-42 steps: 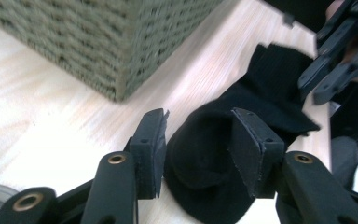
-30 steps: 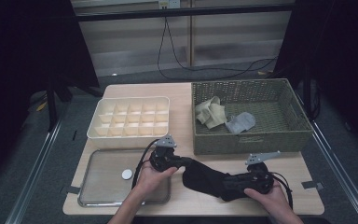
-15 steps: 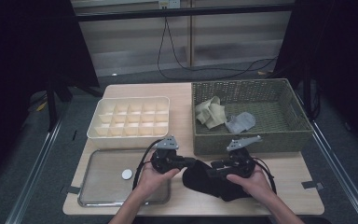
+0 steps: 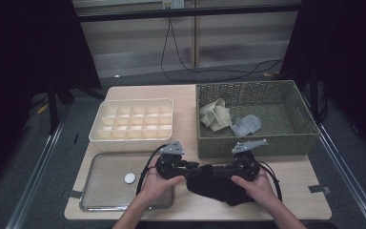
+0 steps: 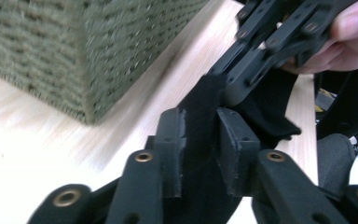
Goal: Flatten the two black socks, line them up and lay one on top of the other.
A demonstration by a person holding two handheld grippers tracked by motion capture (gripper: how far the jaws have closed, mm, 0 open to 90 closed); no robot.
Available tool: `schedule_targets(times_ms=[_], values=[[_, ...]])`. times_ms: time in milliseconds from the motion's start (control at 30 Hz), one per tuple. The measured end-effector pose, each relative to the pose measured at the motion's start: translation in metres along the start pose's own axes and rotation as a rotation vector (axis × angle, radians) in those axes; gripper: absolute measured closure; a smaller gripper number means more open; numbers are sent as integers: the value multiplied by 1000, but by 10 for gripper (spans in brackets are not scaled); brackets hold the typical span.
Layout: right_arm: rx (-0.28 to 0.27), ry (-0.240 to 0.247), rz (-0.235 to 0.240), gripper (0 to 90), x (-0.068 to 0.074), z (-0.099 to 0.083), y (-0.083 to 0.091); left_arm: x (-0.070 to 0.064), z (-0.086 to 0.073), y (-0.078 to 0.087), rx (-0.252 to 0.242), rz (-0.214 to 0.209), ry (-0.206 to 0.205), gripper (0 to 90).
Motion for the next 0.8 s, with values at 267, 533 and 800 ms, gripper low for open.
schedule_targets(times_ms=[267, 533, 800], values=[[-25, 0, 7, 844, 3, 1, 5, 12, -13, -5, 41, 13, 44, 681], [-6, 22, 51, 799, 10, -2, 2, 18, -15, -15, 48, 37, 63, 694], [46, 40, 81, 762, 17, -13, -5, 29, -15, -4, 13, 88, 89, 703]])
Point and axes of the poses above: each handheld gripper's, and its own axes: y roughly backward along the jaws, z roughly out of its top, x roughly to its left, the point moved 6 cm from there along -y, roughly forward along the jaws, and after that the axes turned 8 degrees about -z, right-handed, at the moved point
